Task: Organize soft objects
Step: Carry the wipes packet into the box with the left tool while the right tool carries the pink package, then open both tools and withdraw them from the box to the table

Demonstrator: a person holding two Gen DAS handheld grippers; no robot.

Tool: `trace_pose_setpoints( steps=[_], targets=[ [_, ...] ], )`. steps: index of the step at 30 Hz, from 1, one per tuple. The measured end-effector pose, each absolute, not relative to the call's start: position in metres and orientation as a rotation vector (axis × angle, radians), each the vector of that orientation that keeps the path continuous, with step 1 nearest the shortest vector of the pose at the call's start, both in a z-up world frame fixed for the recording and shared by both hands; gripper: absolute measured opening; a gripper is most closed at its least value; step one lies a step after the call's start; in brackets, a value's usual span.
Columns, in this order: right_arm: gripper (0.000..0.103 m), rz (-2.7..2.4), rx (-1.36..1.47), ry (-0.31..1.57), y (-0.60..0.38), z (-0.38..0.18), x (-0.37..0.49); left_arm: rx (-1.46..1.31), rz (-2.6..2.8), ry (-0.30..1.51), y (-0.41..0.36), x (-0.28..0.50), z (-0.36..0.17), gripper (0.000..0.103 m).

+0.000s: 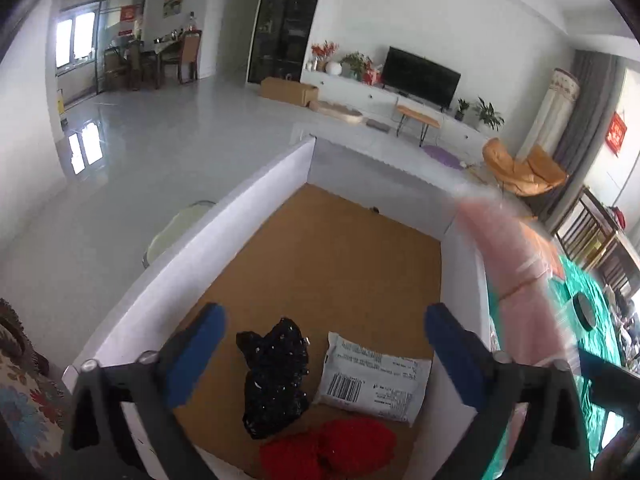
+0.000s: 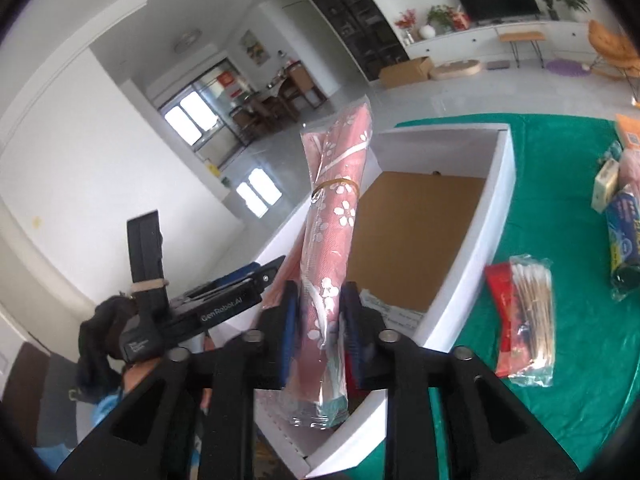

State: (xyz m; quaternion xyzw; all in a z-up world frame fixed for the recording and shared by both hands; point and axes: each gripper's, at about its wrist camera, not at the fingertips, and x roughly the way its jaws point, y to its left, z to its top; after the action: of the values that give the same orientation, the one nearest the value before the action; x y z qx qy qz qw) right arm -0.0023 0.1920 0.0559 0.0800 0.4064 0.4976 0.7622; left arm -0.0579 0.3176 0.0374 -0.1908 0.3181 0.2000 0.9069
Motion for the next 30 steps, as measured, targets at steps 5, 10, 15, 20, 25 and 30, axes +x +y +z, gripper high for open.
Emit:
trace_pose_setpoints(
  steps=[5,10,15,20,25,30],
  targets=[
    [0.084,1.012,0.201,0.853,0.144,0.035,0.008,-0.375,0.354,0.627,0.295,-0.056,0.038,0.103],
    [0.084,0.629,0.003,0.756,0.046,-0.012,0.039,-0.319,0.169,0.65,0.22,-0.042,0.032,0.103],
    [0.084,0.301,-0.032,0.81,-0.055,-0.089,0.038,-0.157,-0.08,0.748,0.112,-0.024,0.012,0.103],
    [0.085,0.22,0.233,0.726,-0.115,-0.076,0.022,0.003,-0.039,0.838,0.048,0.026,-0.028,0.103],
    [0.085,0.252,0.244,0.75,-0.101,-0.076,0.019,0.031,0.225,0.89,0.056,0.086,-0.073,0.103],
    [0.085,0.268,0.25,0.702,-0.102,-0.075,0.01,-0.05,0.243,0.953,0.066,0.133,-0.105,0.103]
  ],
)
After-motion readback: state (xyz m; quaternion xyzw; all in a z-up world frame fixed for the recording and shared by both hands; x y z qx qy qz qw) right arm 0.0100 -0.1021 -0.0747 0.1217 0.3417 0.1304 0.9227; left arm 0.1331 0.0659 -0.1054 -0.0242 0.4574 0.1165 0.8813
